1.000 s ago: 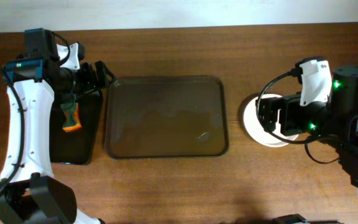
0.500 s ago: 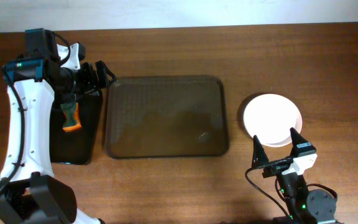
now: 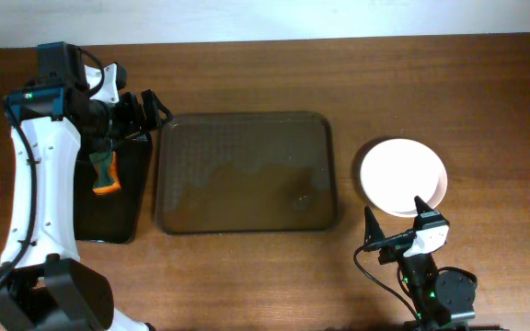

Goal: Clean dirty plates on tray and stack at the side

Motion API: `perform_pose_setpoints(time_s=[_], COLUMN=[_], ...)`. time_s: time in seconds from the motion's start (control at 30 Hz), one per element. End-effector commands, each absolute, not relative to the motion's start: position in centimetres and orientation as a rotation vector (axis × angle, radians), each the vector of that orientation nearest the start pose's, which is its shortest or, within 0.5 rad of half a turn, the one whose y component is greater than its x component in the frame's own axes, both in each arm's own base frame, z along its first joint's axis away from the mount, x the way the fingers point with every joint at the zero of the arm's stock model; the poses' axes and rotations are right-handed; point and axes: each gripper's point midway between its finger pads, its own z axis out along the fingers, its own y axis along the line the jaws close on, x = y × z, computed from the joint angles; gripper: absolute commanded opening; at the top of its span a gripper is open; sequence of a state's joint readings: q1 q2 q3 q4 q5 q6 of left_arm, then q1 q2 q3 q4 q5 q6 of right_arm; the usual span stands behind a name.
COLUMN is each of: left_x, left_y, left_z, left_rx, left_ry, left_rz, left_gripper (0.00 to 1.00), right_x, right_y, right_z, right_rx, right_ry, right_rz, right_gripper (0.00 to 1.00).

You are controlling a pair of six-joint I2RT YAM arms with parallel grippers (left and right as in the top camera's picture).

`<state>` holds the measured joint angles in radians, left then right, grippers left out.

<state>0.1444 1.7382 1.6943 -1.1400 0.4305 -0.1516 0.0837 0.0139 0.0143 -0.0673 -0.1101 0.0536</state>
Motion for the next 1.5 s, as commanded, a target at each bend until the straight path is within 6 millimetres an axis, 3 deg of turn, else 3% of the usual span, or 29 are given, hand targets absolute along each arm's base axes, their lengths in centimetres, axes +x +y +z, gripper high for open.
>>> perform_pose_setpoints(time_s=[0.0, 0.2, 0.33, 0.43, 0.5, 0.57, 0.67, 0.8, 0.9, 1.1, 1.47], left_x=[40.5, 40.4, 38.8, 37.6, 35.7, 33.5, 29.7, 26.6, 25.7, 24.6, 24.5], left_y=[-1.4, -1.0, 3.6, 2.2, 1.3, 1.0, 0.4, 0.2, 0.2, -0.3, -0.6], left_z=[21.2, 21.0, 22.8, 25.1, 25.7, 25.2, 22.3, 19.7, 17.8, 15.9, 16.1], left_rx=[-0.295, -0.304, -0.344, -0.066, 0.012, 0.077, 0.135, 0.146, 0.166, 0.220, 0.234], left_ry=[2.678, 2.688, 2.625, 2.411, 2.243, 2.061, 1.879, 1.719, 1.657, 1.631, 1.616], left_rz=[-0.601, -0.574, -0.153, -0.136, -0.142, -0.084, -0.022, 0.029, 0.063, 0.098, 0.098], left_gripper=[1.00, 1.00, 1.00, 1.00, 1.00, 1.00, 1.00, 1.00, 1.00, 1.00, 0.99], right_x=[24.3, 24.3, 24.3, 24.3, 24.3, 24.3, 24.3, 24.3, 24.3, 24.3, 24.3], right_y=[4.0, 4.0, 4.0, 4.0, 4.0, 4.0, 4.0, 4.0, 4.0, 4.0, 4.0], right_z=[15.9, 15.9, 15.9, 15.9, 15.9, 15.9, 15.9, 15.9, 15.9, 15.9, 15.9], right_rx=[-0.107, -0.107, -0.107, -0.107, -0.107, -0.107, -0.107, -0.107, -0.107, -0.107, -0.107], right_ry=[1.636, 1.636, 1.636, 1.636, 1.636, 1.636, 1.636, 1.636, 1.636, 1.636, 1.636], right_rz=[0.203, 0.203, 0.203, 0.203, 0.203, 0.203, 0.203, 0.203, 0.203, 0.203, 0.203], right_gripper=[0.98, 0.98, 0.98, 0.98, 0.98, 0.98, 0.98, 0.98, 0.98, 0.98, 0.98])
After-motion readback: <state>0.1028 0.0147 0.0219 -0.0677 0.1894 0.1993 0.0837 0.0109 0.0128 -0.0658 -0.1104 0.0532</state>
